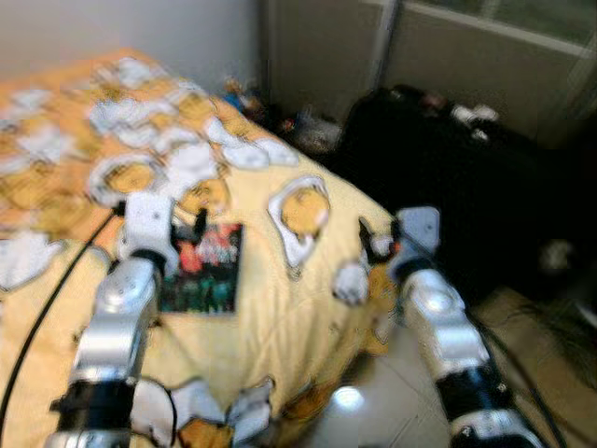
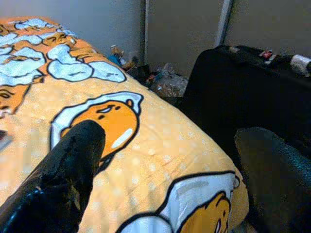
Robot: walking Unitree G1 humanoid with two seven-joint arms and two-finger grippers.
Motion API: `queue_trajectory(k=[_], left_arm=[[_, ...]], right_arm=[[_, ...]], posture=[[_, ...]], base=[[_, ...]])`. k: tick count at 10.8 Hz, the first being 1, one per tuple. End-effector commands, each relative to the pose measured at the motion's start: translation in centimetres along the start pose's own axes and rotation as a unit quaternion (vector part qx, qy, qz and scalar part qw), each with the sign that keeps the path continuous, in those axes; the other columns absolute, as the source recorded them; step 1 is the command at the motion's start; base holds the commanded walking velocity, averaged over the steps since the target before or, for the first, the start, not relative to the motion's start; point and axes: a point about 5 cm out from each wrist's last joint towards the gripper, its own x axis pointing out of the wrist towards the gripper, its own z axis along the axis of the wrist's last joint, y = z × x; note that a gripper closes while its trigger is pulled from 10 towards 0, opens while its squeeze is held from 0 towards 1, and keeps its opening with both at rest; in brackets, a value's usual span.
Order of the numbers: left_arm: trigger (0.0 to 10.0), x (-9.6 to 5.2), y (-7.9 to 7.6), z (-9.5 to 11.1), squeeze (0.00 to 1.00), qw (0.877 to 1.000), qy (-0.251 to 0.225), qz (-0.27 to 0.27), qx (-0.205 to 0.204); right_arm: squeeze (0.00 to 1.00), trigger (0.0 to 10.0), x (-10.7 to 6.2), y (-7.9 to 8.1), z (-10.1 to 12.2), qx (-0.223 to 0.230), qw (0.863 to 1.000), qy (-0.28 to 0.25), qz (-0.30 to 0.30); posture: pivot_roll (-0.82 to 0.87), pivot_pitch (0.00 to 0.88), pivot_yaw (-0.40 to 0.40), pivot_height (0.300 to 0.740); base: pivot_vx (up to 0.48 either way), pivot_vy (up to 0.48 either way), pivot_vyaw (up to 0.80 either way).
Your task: Clean up the room
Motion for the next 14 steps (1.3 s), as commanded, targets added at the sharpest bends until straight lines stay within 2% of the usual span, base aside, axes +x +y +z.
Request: queue_trajectory(k=[1,6,8,10,11,12,13,14], left_arm=[[10.0,0.1,-0.6,0.0,0.68,1.0,0.003,-0.009,0.0],[10.0,-0.1,-0.7,-0.7,0.68,1.0,0.022,0.002,0.01],[10.0,-0.1,-0.7,-1.0,0.6,0.999,0.031,0.008,0.006],[10.0,-0.1,-0.4,-1.1,0.48,0.999,0.038,0.018,0.004],[10.0,-0.1,-0.3,-1.2,0.45,0.999,0.04,0.021,0.004],[10.0,-0.1,-0.2,-1.2,0.33,0.999,0.042,0.025,0.003],[10.0,-0.1,0.3,-1.3,0.0,0.998,0.052,0.041,-0.003],[10.0,-0.2,1.2,-1.5,0.0,0.997,0.061,0.055,-0.013]], right_arm=[[0.0,10.0,0.0,-0.8,0.5,-0.008,1.0,-0.008,-0.009],[0.0,10.0,-0.2,-1.0,0.3,-0.01,1.0,-0.008,-0.002],[0.0,10.0,-0.2,-1.1,0.3,-0.006,1.0,-0.008,-0.001],[0.0,10.0,-0.3,-0.8,0.4,0.004,1.0,-0.012,0.009],[0.0,10.0,-0.3,-0.7,0.3,0.0,1.0,-0.009,0.013],[0.0,10.0,-0.2,-0.4,0.3,-0.018,0.999,-0.003,0.029],[0.0,10.0,-0.1,0.0,0.8,-0.036,0.997,-0.003,0.071],[0.0,10.0,-0.2,0.3,1.8,-0.043,0.991,-0.016,0.126]], posture=[[-0.02,0.0,0.003,0.74],[-0.01,0.0,0.004,0.74],[-0.01,0.0,0.005,0.74],[-0.01,0.0,0.004,0.74],[-0.01,0.0,0.003,0.74],[-0.01,0.0,0.003,0.74],[0.0,0.0,-0.007,0.74],[0.0,0.0,-0.007,0.74]], base=[[0.0,0.0,0.0],[0.0,0.0,0.0],[0.0,0.0,0.0],[0.0,0.0,0.0],[0.0,0.0,0.0],[0.0,0.0,0.0],[0.0,0.0,0.0],[0.0,0.0,0.0]])
